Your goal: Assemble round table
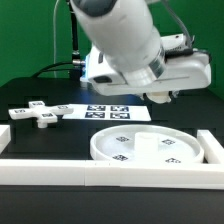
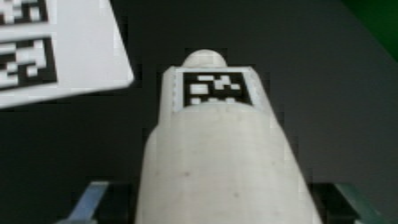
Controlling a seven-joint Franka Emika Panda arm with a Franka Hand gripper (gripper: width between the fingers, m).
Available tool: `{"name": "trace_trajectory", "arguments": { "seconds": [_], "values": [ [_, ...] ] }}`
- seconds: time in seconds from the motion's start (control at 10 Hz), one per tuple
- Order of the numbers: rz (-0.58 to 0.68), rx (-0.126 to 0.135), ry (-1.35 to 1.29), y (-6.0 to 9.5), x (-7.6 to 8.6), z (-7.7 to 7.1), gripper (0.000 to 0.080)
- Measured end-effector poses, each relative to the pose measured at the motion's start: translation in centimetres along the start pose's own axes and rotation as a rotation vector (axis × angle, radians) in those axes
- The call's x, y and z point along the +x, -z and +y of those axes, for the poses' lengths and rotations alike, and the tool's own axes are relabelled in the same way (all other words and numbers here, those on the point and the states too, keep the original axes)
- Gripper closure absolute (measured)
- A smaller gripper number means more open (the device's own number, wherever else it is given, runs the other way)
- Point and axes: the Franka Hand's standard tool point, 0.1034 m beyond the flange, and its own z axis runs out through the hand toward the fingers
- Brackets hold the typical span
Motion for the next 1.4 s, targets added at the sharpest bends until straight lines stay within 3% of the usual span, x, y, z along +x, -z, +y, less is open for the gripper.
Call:
{"name": "trace_trajectory", "arguments": {
  "seconds": [0.2,0.4,0.7,0.8,0.9,1.0,1.2,1.4],
  "values": [
    [0.133,0.003,0.041,3.0,0.2,-1.0,0.0390],
    [0.250,0.006,0.049,4.8,-0.1,-1.4,0.0390],
    [0.508,-0.009,0.053,5.1,0.7,-1.3,0.0390],
    [0.581,-0.030,0.079,5.6,1.1,-1.2,0.0390],
    [0.712,-0.106,0.174,6.8,1.8,-1.1,0.0390],
    [0.780,-0.134,0.215,7.3,2.0,-1.0,0.0390],
    [0.967,-0.169,0.263,8.6,3.0,0.1,0.0390],
    [1.117,-0.184,0.274,8.8,3.0,0.2,0.0390]
  ]
}}
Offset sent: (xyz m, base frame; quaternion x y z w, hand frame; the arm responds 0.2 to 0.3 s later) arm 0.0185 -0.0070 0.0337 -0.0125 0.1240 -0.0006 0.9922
